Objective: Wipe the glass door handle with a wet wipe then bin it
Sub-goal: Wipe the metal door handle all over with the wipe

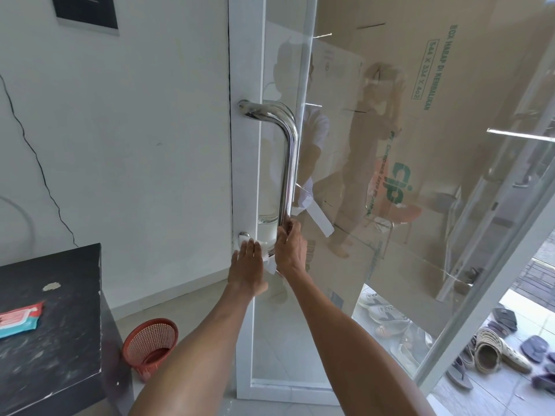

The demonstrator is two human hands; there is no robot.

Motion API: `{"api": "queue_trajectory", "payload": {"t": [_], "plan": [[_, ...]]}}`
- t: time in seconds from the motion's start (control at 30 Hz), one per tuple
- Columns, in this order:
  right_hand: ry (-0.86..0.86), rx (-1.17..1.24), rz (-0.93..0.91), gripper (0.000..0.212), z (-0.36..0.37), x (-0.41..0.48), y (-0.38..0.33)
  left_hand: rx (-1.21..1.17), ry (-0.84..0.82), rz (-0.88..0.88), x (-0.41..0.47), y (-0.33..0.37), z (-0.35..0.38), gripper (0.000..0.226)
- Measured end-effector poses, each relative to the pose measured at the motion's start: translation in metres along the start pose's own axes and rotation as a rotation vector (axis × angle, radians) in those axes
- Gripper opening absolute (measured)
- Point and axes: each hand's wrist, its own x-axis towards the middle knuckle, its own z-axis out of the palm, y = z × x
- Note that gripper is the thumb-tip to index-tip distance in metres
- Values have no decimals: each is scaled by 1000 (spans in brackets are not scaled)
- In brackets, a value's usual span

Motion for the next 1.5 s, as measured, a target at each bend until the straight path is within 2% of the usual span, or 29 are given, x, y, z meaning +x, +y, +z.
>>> {"api": "queue_trajectory", "payload": {"t": [0.17, 0.33, 0.6, 0.83, 1.0, 1.33, 1.5], "plan": [[11, -4, -26, 17, 4, -1, 0, 33, 35, 112, -6, 4, 3, 90], [18, 40, -61, 16, 6, -4, 3, 80, 25, 40, -3, -4, 1, 87], [-16, 22, -96, 11, 2, -4, 6, 9, -8, -71, 11, -11, -6, 84], [-2, 16, -121, 15, 1, -1, 7, -4, 92, 43, 6, -8, 5, 80], [70, 48, -117, 16, 5, -4, 9, -142, 80, 24, 9, -8, 5, 77], [88, 116, 107, 18, 17, -15, 19, -245, 45, 5, 7, -24, -4, 87], [96, 107, 171, 8, 24, -18, 16, -55, 104, 157, -2, -32, 1, 82]]}}
